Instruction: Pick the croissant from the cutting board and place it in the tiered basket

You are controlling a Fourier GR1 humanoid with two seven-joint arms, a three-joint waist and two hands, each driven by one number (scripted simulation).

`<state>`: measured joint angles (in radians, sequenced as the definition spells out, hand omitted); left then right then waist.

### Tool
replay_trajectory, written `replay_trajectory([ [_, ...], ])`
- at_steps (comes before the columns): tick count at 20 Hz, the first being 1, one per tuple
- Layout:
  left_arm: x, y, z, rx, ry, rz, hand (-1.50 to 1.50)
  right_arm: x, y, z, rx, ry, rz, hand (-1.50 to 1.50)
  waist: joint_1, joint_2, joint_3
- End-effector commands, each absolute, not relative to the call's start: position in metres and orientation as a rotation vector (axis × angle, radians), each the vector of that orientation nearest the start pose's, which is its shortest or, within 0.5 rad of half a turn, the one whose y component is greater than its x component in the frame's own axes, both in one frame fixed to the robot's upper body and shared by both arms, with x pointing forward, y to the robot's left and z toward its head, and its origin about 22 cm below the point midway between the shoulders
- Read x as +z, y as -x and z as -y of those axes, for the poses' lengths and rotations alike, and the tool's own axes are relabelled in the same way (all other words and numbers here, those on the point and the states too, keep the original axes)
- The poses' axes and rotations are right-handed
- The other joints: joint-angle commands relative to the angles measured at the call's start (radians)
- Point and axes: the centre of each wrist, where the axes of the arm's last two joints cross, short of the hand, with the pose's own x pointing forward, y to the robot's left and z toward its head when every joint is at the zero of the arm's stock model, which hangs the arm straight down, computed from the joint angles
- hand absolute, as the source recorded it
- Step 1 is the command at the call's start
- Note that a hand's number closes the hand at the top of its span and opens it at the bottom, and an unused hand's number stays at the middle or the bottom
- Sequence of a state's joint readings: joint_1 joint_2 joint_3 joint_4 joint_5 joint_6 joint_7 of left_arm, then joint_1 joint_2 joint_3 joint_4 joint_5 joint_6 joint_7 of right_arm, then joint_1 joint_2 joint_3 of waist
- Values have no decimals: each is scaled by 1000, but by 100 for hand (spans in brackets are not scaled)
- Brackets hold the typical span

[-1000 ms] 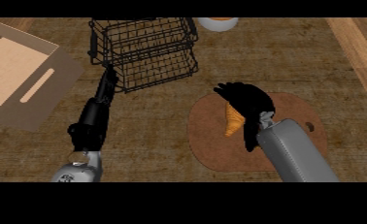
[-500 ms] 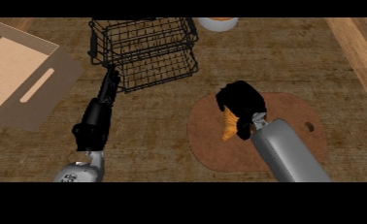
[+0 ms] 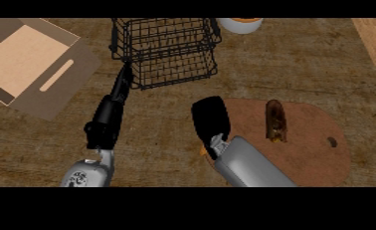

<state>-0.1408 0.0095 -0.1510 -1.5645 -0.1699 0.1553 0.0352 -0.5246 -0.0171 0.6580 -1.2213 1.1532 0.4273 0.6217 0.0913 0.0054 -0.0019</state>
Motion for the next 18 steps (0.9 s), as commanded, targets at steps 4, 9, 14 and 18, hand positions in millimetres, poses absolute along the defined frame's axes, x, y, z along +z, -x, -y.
replay_trajectory([
  [4,36,-278,-169,-210,-97,1695,0,57,-272,-2,1485,1161,954,150,31,6,2],
  [9,37,-276,-175,-184,-107,1677,0,103,-263,-26,1331,1258,1054,150,16,-5,0],
  [14,35,-276,-173,-157,-121,1658,0,167,-258,-44,1207,1319,1191,150,-5,-15,-2],
  [18,32,-278,-184,-166,-134,1659,0,218,-258,-55,1137,1296,1274,150,-16,-15,-3],
])
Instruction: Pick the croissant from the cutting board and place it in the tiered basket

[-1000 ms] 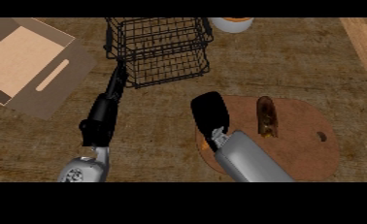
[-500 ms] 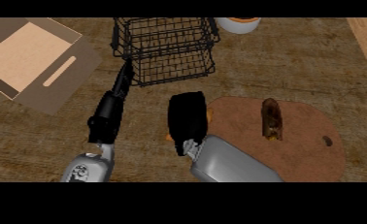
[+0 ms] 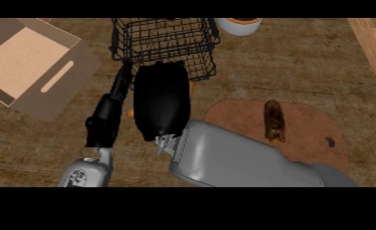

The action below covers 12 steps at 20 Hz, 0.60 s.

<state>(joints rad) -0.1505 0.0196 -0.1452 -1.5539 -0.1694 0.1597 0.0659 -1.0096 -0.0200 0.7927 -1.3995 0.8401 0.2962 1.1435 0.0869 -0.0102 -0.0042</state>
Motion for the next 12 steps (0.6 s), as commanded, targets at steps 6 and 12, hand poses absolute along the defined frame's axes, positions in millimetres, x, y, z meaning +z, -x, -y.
replay_trajectory([
  [6,30,-276,-184,-179,-144,1655,0,265,-270,-69,1053,1271,1277,150,-21,4,-1],
  [12,32,-268,-182,-163,-134,1667,0,312,-281,-69,876,1050,1366,150,-15,5,0],
])
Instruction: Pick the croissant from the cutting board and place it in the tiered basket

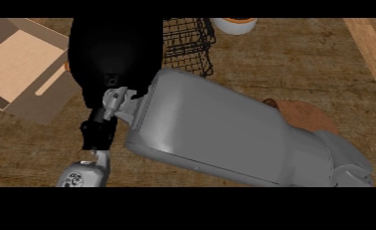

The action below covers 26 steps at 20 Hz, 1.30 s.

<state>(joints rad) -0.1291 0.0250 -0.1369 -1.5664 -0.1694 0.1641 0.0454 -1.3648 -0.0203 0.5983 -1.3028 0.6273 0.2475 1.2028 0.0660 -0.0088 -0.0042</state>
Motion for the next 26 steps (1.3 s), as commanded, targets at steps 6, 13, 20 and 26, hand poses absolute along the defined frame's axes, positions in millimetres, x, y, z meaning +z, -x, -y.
replay_trajectory([
  [6,41,-281,-182,-164,-125,1694,0,306,-304,-89,863,1114,1366,150,2,16,-1],
  [13,44,-276,-178,-183,-138,1678,0,296,-337,-92,877,1238,1303,150,0,17,0],
  [20,40,-272,-191,-163,-160,1689,0,267,-380,-72,914,1290,1282,150,-6,23,1],
  [26,40,-270,-181,-145,-128,1692,0,263,-394,-55,674,1072,1215,-150,-13,21,2],
])
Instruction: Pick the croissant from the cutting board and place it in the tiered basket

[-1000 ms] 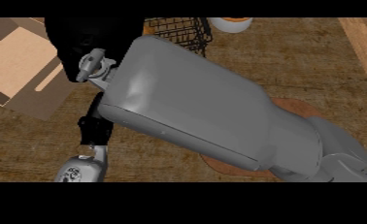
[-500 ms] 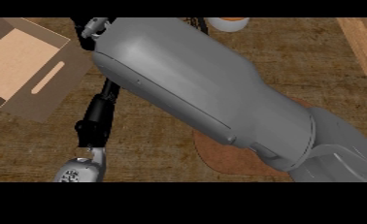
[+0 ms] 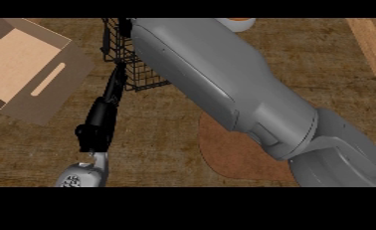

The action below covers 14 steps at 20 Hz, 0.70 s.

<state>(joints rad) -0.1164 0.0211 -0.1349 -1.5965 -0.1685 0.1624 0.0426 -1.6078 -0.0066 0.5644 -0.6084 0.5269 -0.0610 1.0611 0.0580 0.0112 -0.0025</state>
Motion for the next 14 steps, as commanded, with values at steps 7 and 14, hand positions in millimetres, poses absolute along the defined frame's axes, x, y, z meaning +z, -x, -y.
replay_trajectory([
  [7,35,-269,-190,-155,-144,1686,0,243,-408,-38,528,894,1346,-150,-2,4,1],
  [14,23,-264,-208,-117,-198,1652,0,279,-413,-17,182,889,1434,-150,-63,-14,2],
])
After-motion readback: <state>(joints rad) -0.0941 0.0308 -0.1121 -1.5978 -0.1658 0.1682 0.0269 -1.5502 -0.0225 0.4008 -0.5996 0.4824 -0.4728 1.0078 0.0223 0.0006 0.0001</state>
